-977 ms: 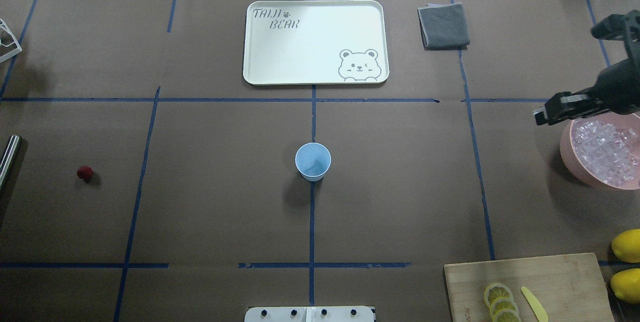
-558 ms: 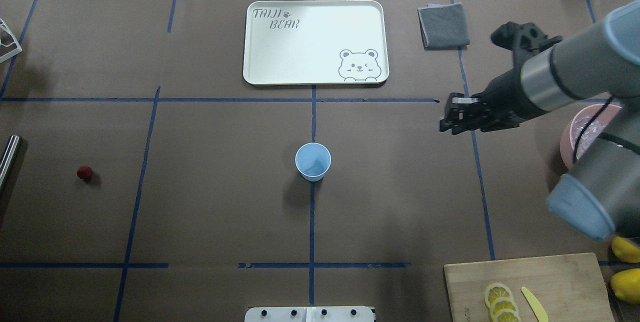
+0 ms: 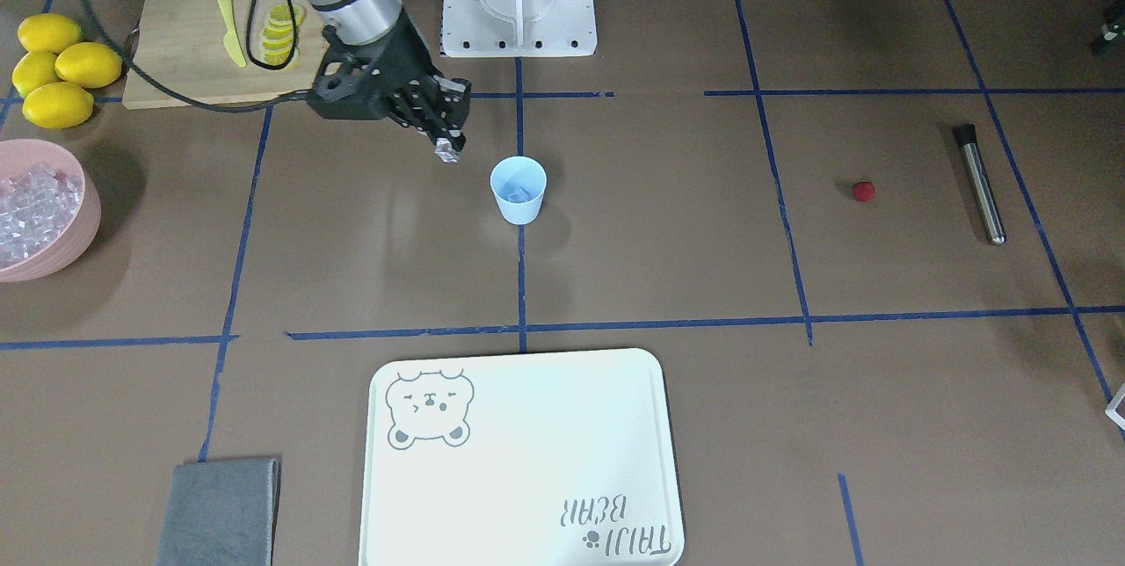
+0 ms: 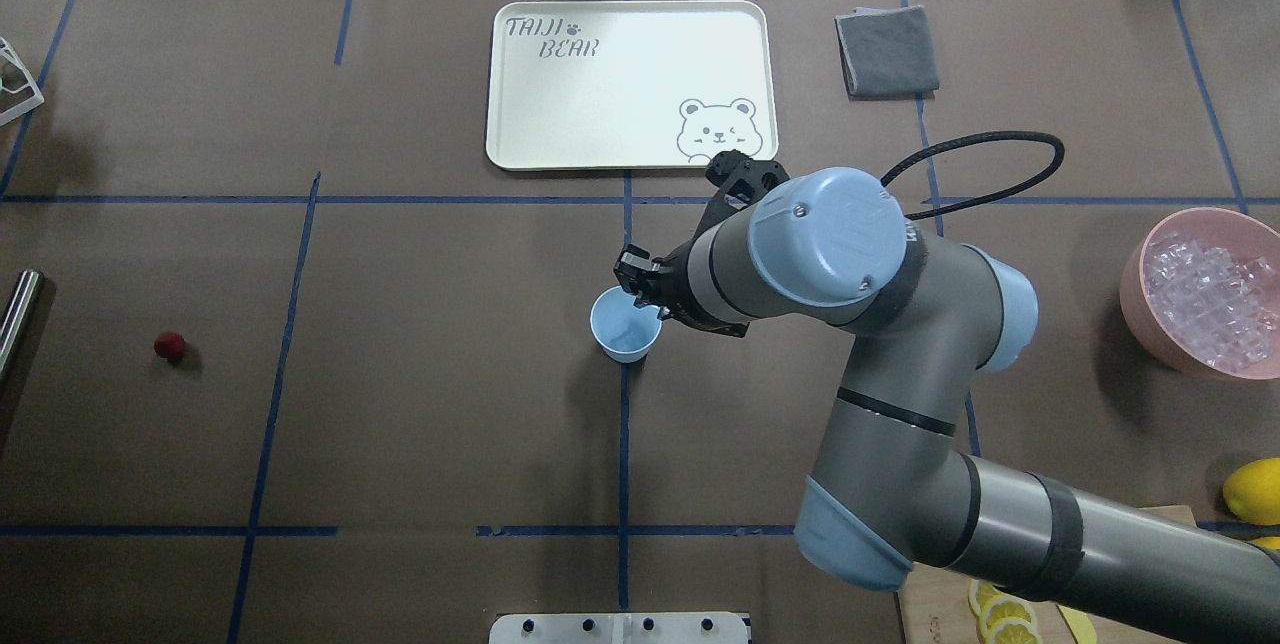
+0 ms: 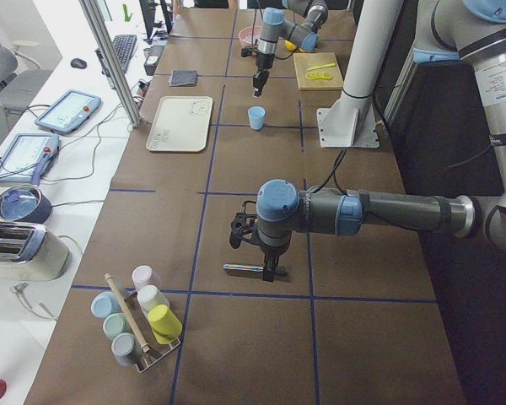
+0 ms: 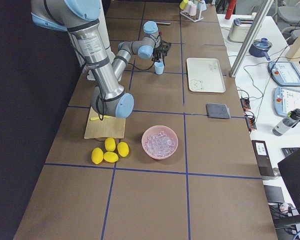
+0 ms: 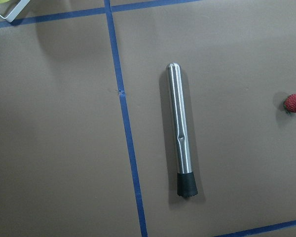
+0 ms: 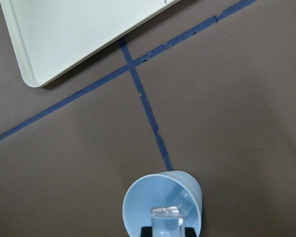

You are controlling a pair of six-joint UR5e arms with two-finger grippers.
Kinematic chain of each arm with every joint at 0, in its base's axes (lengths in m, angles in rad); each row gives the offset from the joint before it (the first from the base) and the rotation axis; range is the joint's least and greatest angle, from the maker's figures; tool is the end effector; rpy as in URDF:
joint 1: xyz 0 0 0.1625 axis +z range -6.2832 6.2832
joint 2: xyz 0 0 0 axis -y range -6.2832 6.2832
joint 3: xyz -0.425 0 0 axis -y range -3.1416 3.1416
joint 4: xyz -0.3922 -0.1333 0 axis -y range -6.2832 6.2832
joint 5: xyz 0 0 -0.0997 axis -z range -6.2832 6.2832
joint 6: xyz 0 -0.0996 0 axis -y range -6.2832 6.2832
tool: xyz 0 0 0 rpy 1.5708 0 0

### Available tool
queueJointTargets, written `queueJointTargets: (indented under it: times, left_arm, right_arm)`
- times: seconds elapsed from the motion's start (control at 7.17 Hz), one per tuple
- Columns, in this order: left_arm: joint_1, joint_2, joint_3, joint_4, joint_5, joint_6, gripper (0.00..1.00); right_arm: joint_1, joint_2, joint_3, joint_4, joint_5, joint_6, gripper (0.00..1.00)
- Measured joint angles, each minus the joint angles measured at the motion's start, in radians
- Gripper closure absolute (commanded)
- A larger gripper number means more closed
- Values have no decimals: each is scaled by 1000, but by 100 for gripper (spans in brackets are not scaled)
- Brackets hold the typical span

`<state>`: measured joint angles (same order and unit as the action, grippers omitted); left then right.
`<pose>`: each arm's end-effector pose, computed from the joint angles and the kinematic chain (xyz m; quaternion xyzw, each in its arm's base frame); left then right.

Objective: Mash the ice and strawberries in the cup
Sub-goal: 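Carry the ice cube with the right gripper and drop it into the cup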

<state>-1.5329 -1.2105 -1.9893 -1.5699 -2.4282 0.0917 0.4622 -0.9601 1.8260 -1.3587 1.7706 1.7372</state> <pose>-0.0449 -0.3469 0.5968 0.0372 0.4147 0.0708 0.9065 -0.5142 -0.3830 0.1703 -0.0094 -0.5178 0.2153 0.8279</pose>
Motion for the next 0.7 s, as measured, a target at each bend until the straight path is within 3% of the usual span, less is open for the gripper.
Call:
queueJointTargets:
  times: [0.14, 0.28, 0.42, 0.7]
  left_arm:
    - [0, 0, 0, 0, -1, 0, 0]
    - [0, 0, 0, -1, -2, 0, 0]
    - [0, 0, 0, -1, -3, 0, 0]
    - [0, 0, -1, 0, -3, 0, 0]
  right_arm:
    - [-13, 18, -24, 2, -17, 9, 58]
    - [-21, 24, -35, 4, -24, 12, 38]
    - [-25, 26, -42, 4, -27, 13, 25]
    - [-26, 30, -58, 5, -27, 10, 26]
